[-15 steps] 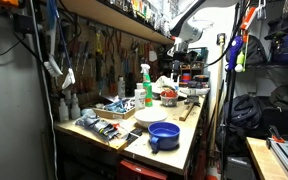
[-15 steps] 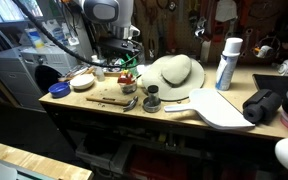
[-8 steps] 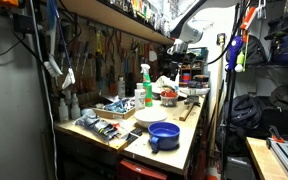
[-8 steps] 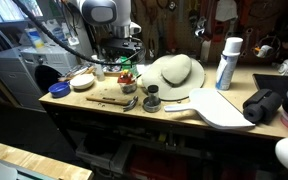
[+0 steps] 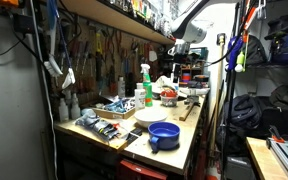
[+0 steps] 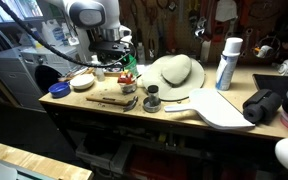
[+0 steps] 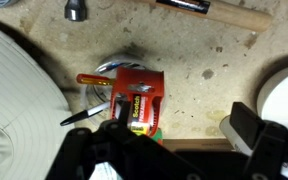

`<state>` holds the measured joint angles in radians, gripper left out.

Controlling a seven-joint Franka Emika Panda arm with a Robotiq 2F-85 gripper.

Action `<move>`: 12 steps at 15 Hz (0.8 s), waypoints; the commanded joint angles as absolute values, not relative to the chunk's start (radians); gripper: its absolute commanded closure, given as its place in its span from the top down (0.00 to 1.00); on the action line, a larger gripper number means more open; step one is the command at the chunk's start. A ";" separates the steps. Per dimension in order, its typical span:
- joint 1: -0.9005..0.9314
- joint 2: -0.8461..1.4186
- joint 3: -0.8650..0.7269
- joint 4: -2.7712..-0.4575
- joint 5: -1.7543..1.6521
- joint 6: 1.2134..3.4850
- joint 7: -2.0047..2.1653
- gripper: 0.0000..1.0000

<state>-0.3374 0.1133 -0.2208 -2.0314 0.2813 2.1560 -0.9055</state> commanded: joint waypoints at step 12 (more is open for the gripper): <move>-0.288 0.136 -0.208 -2.167 0.240 2.560 -0.735 1.00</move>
